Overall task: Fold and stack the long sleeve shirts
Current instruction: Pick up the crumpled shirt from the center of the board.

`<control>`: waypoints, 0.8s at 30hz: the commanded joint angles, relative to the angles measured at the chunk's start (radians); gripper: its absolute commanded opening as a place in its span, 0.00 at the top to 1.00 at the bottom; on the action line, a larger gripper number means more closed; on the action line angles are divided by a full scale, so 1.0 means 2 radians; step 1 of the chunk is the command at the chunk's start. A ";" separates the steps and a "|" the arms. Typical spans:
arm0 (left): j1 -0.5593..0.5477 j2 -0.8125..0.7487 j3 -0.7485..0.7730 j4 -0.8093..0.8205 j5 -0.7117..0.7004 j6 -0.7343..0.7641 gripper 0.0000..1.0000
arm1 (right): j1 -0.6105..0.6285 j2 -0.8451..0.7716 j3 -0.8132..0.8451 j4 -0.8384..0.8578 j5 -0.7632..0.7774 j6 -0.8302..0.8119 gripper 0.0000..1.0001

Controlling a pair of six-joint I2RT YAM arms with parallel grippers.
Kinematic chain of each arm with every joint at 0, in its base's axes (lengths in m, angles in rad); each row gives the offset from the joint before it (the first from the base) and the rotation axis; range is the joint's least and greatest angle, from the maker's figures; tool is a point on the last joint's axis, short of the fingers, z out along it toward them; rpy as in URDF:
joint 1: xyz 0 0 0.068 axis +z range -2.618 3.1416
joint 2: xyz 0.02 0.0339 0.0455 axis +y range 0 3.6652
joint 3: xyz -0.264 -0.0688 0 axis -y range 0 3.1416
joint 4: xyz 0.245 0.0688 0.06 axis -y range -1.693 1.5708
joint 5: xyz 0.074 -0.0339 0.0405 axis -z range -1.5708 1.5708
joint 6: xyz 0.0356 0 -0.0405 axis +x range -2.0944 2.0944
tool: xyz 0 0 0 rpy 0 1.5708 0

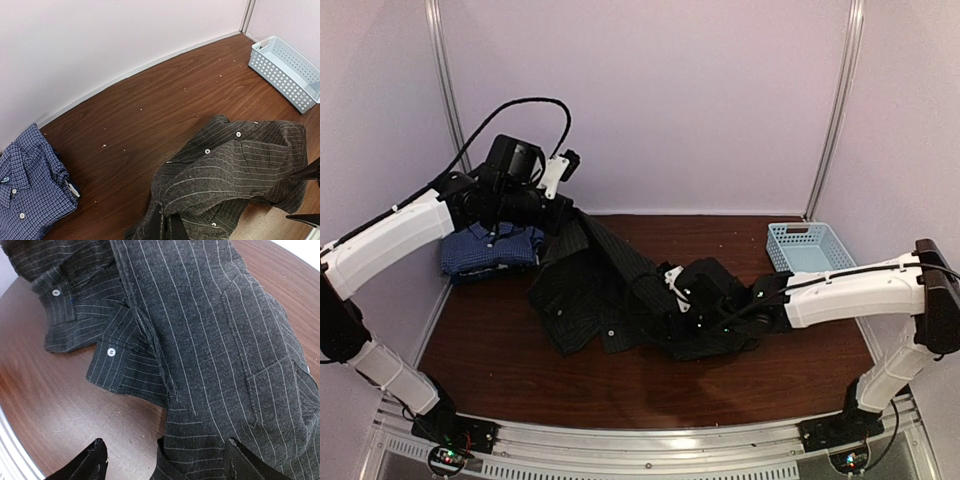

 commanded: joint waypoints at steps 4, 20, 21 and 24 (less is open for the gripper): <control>0.005 -0.015 0.041 0.002 0.021 -0.005 1.00 | 0.034 0.079 0.063 -0.085 0.132 -0.003 0.21; 0.006 -0.013 0.042 -0.004 0.016 -0.001 1.00 | 0.039 0.093 0.090 -0.160 0.233 0.022 0.73; 0.006 -0.013 0.039 -0.004 0.015 -0.001 1.00 | 0.038 0.087 0.087 -0.157 0.233 0.022 0.75; 0.006 -0.014 0.032 -0.004 0.010 -0.001 1.00 | 0.033 0.065 0.077 -0.148 0.228 0.025 0.84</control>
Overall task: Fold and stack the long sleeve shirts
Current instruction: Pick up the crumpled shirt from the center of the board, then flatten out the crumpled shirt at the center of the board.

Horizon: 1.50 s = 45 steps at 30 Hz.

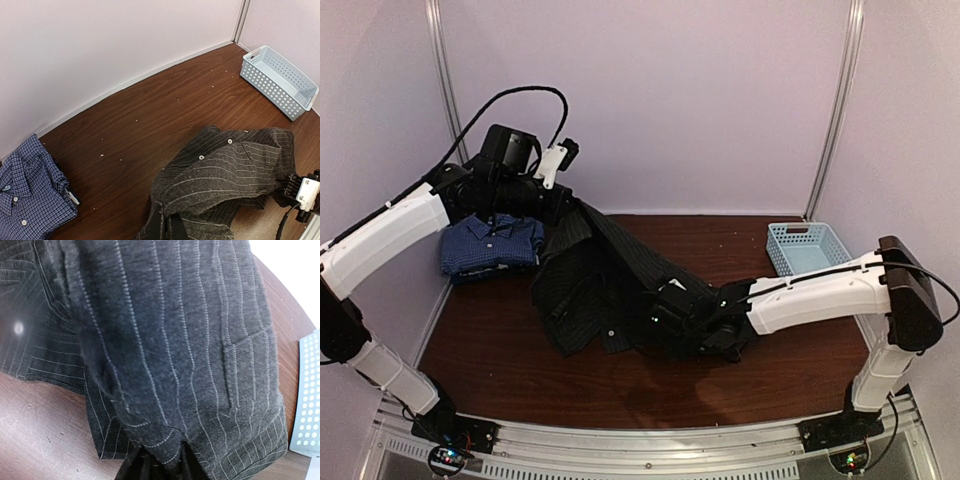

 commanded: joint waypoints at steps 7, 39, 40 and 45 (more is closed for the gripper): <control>0.012 -0.024 -0.027 0.009 -0.037 0.002 1.00 | -0.040 -0.127 -0.031 -0.019 0.022 0.003 0.96; 0.074 -0.098 0.192 -0.038 0.029 0.027 1.00 | -0.217 -0.269 0.376 -0.189 -0.200 -0.164 1.00; 0.074 -0.107 0.192 -0.039 0.035 0.024 1.00 | -0.217 -0.276 0.383 -0.192 -0.216 -0.159 1.00; 0.074 -0.144 0.190 -0.058 0.070 0.006 1.00 | -0.217 -0.306 0.394 -0.195 -0.294 -0.135 1.00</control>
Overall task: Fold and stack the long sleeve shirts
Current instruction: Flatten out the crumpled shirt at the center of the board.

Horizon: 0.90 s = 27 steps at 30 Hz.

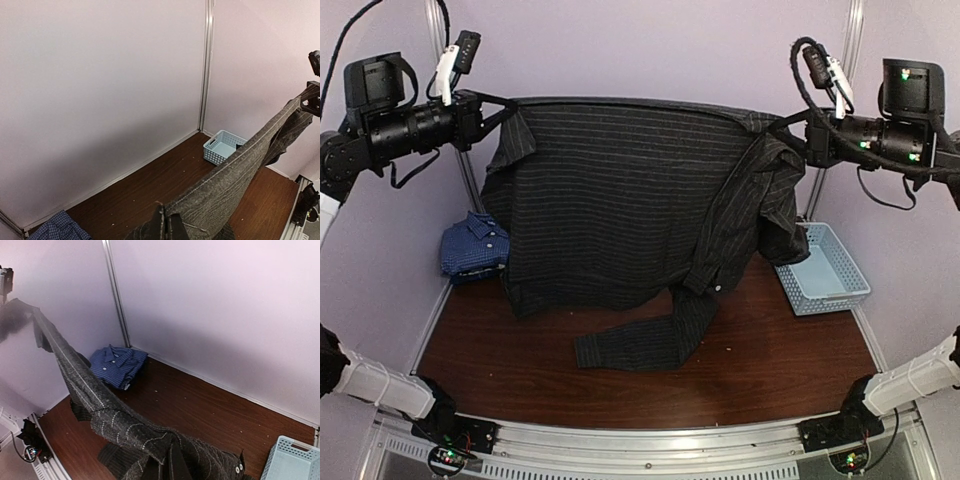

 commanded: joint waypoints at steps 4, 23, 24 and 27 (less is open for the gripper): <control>0.021 -0.069 -0.011 -0.009 0.003 -0.030 1.00 | -0.014 -0.067 0.031 -0.034 -0.043 0.040 1.00; 0.026 0.086 0.059 0.011 -0.158 -0.032 1.00 | -0.063 0.019 0.066 -0.013 0.163 0.032 1.00; 0.026 0.099 0.080 0.009 -0.151 -0.035 1.00 | -0.069 0.027 0.084 -0.010 0.152 0.031 1.00; 0.026 0.117 0.130 0.008 -0.100 -0.044 1.00 | -0.075 0.044 0.139 -0.018 0.106 0.031 1.00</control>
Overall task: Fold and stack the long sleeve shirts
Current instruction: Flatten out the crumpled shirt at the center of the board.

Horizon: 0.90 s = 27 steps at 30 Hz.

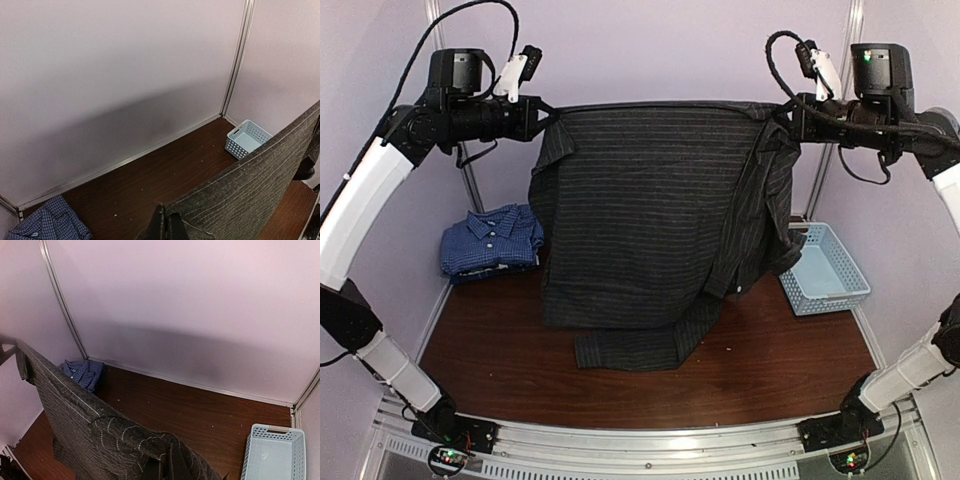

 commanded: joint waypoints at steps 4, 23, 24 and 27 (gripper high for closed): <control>0.027 -0.031 0.075 0.025 0.039 -0.017 1.00 | -0.025 -0.026 0.114 -0.010 -0.032 0.007 1.00; 0.027 -0.305 -0.066 0.103 0.228 -0.139 1.00 | -0.025 -0.215 0.036 0.113 -0.359 0.185 1.00; 0.027 -0.308 -0.063 0.104 0.229 -0.140 1.00 | -0.025 -0.218 0.035 0.119 -0.361 0.189 1.00; 0.027 -0.304 -0.049 0.105 0.215 -0.137 1.00 | -0.025 -0.223 0.035 0.124 -0.355 0.192 1.00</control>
